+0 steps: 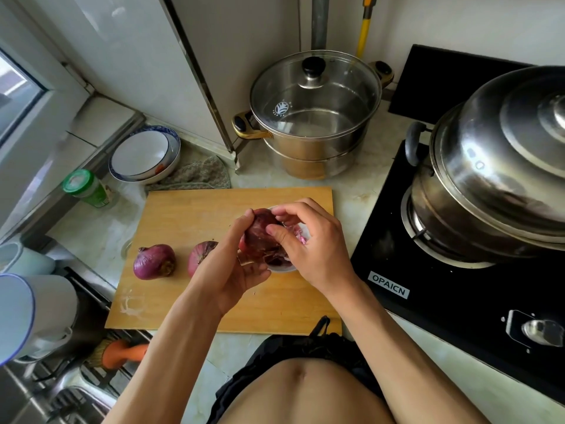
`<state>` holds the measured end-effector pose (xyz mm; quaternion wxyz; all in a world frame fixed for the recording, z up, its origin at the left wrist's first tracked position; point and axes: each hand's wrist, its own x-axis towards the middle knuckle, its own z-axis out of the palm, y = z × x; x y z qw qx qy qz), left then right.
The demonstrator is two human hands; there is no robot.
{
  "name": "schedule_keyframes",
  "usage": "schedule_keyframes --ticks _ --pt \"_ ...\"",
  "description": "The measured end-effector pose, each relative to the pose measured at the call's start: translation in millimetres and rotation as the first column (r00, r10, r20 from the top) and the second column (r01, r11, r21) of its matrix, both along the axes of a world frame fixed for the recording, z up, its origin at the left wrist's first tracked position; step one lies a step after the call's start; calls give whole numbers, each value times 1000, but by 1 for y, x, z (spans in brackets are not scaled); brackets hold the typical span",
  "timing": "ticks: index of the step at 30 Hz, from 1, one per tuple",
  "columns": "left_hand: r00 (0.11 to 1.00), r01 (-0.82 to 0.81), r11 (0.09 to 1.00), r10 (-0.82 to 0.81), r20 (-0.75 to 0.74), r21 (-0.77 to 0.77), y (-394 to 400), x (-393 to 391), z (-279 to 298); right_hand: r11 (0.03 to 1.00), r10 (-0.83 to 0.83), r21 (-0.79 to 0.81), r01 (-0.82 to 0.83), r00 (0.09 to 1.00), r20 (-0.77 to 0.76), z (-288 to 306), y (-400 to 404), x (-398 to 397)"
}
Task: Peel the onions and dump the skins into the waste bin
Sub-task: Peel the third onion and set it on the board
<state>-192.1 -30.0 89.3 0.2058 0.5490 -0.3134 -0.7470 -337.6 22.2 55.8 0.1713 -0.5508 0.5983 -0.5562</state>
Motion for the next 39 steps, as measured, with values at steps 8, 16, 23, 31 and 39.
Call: schedule_keyframes --ticks 8,16,23,31,39 --pt "1000 -6 1000 6 -8 -2 3 2 -1 1000 18 25 -18 1000 -10 0 0 3" --pt "1000 4 1000 -4 10 -25 1 2 1 999 31 15 -33 992 123 1 1 2" --pt "1000 11 999 -10 18 -30 3 2 1 999 40 16 -41 997 72 -1 0 0" --pt "1000 0 999 0 17 -51 2 1 5 999 43 6 -44 992 120 -1 0 0" --pt "1000 3 999 -2 24 -43 4 -1 5 999 41 2 -41 995 93 -4 -2 -1"
